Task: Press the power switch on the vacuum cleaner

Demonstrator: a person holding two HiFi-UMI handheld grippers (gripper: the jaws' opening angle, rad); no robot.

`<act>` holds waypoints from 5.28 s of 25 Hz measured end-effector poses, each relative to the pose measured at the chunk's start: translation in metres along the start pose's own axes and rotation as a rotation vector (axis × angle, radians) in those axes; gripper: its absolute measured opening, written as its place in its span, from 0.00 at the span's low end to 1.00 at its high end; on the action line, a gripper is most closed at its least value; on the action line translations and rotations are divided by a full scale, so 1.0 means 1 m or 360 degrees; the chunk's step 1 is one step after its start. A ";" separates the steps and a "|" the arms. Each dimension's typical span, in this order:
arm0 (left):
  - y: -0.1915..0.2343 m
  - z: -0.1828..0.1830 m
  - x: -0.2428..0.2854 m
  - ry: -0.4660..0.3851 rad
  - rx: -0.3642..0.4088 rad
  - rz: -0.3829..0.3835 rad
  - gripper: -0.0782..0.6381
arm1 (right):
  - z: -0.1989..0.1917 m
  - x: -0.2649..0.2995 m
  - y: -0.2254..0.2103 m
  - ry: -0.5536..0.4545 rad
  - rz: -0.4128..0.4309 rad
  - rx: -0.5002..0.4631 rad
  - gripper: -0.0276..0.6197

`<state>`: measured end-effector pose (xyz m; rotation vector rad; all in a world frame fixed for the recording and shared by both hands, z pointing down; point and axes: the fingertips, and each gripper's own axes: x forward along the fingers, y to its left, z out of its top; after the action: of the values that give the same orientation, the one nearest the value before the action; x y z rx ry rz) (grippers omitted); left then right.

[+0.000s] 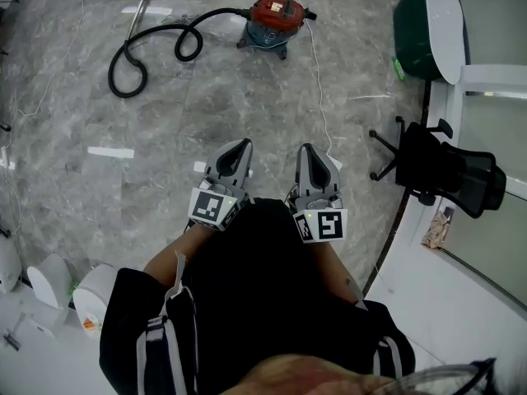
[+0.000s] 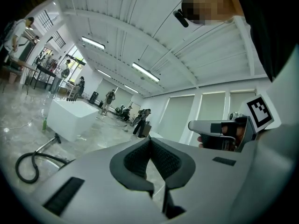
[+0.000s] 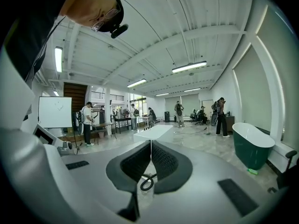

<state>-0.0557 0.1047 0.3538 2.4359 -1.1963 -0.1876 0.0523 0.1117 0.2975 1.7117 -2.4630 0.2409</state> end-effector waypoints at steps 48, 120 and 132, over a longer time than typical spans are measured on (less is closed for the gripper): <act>0.076 0.062 0.000 -0.0119 0.0097 0.0290 0.13 | 0.019 0.101 0.021 -0.0040 0.0252 0.0042 0.07; 0.179 -0.117 0.301 0.0201 -0.0013 0.0466 0.13 | -0.397 0.673 -0.325 0.0898 0.0303 -0.0699 0.07; 0.210 -0.184 0.307 0.0125 -0.0097 0.0452 0.13 | -0.464 0.723 -0.339 0.0918 0.0290 -0.0908 0.07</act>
<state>0.0372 -0.1923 0.6282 2.1706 -1.4597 -0.0436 0.1271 -0.5715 0.9140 1.0096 -1.9899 0.0289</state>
